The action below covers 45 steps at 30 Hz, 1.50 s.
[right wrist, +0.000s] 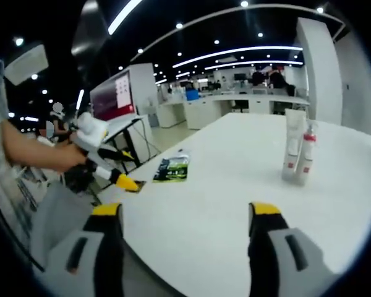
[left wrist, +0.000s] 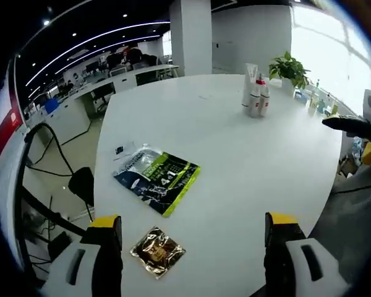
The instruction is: Arrange the skincare products in the storage area until every visible bottle or jar stands upright without overlapping.
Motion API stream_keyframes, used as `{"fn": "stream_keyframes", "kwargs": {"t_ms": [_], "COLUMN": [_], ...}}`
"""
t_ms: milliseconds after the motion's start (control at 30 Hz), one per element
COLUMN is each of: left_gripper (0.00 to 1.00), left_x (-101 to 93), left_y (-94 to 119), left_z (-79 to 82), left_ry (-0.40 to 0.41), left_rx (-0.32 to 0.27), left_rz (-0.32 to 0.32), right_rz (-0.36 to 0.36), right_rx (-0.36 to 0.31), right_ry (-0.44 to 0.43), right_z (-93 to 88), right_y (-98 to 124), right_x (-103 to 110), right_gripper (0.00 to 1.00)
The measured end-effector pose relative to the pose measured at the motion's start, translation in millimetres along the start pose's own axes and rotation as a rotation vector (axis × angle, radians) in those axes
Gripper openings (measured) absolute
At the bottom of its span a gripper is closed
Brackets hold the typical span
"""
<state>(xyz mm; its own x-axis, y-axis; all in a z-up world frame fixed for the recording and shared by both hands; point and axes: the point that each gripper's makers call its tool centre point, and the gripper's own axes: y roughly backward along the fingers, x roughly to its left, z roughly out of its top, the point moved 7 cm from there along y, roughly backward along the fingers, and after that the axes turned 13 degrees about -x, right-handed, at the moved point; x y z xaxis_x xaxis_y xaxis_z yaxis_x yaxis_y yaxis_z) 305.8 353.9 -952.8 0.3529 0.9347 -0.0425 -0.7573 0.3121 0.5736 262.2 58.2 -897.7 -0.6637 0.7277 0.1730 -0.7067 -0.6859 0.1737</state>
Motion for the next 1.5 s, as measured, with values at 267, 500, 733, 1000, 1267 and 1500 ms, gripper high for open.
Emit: {"fn": "stream_keyframes", "kwargs": {"t_ms": [267,500,733,1000,1267,1500], "left_gripper": [1.0,1.0,1.0,1.0,1.0,1.0], "left_x": [15.5,28.5,33.6,42.2,44.1,44.9], "left_y": [-21.9,-44.9,-73.0,-104.6,-128.0,-137.0], "left_z": [-14.3,-7.8,5.8,25.4,34.7,31.9], "left_ry": [0.05,0.061,0.119,0.503,0.584,0.461], "left_rx": [0.089,0.114,0.137,0.051,0.034,0.077], "left_rz": [-0.012,-0.019,-0.03,0.118,0.272,0.348], "right_rz": [0.0,-0.005,-0.008,-0.022,-0.028,-0.032], "right_rx": [0.025,0.045,0.069,0.095,0.124,0.154], "right_ry": [0.0,-0.01,-0.017,-0.036,-0.045,-0.046], "right_z": [-3.1,-5.7,-9.5,-13.4,-17.9,-22.2], "right_y": [0.0,-0.4,-1.1,-2.4,-3.1,-3.3], "right_x": [-2.0,-3.0,-4.1,-7.2,-8.2,-9.3], "right_gripper": [0.79,0.78,0.78,0.77,0.76,0.74]}}
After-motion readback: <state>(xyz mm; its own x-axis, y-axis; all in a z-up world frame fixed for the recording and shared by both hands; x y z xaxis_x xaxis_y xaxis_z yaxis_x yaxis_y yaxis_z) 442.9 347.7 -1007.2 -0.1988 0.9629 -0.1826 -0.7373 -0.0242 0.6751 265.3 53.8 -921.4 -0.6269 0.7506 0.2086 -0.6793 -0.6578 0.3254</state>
